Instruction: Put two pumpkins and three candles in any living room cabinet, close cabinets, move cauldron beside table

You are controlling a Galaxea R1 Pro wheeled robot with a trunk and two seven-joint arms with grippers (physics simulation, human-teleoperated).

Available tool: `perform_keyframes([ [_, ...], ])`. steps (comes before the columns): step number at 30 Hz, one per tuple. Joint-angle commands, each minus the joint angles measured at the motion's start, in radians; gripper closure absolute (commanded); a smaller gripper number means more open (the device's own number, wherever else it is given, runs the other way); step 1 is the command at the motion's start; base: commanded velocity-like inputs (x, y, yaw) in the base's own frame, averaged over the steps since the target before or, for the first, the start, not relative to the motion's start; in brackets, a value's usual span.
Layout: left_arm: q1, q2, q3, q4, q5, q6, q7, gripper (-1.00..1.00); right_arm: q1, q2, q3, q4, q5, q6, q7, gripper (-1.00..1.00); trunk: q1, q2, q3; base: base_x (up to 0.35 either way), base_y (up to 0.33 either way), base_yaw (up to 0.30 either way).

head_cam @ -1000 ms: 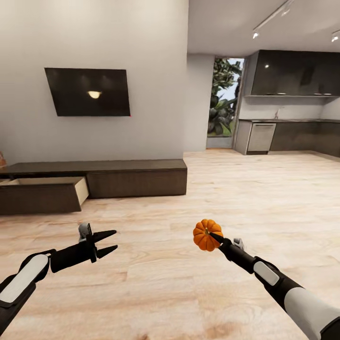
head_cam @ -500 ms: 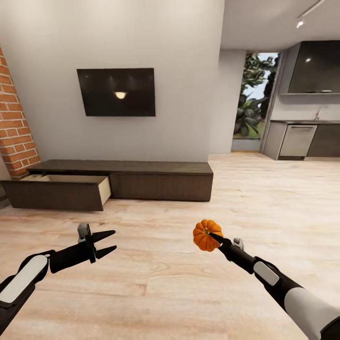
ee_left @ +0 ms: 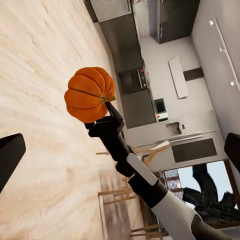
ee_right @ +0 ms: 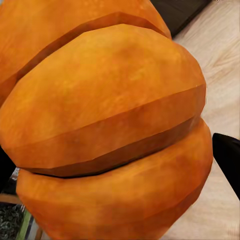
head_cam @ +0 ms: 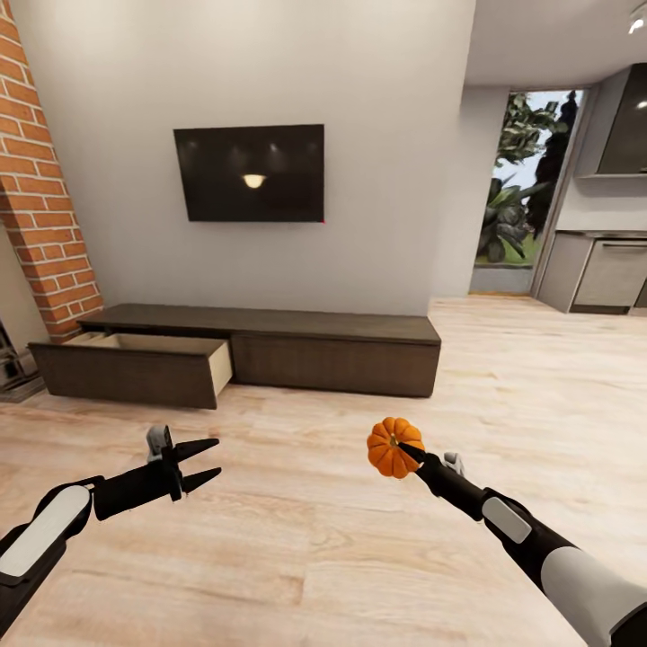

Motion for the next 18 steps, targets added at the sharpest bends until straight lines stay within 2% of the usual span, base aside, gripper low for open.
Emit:
perform_keyframes([
  [1,-0.001,0.001,-0.002,0.001,0.000,0.001,-0.006,-1.00,-0.001,-0.001,0.001,-0.001,-0.014,0.007,0.000,1.00,0.000,0.000,-0.001,0.316,0.113,0.001],
  [5,-0.001,0.001,0.001,0.001,0.000,0.001,-0.006,-1.00,-0.001,-0.001,0.002,-0.001,-0.013,0.009,0.000,1.00,0.000,0.000,0.000,0.316,0.106,0.068],
  [11,-0.001,0.001,0.003,0.001,0.000,0.001,-0.006,-1.00,-0.001,-0.001,0.002,-0.001,-0.013,0.010,0.000,1.00,0.000,0.000,0.003,0.279,0.045,0.237],
  [18,-0.001,0.001,0.004,0.001,0.000,0.001,-0.006,-1.00,-0.001,-0.001,0.002,-0.002,-0.013,0.010,0.000,1.00,0.000,0.000,0.007,0.053,0.003,0.273],
])
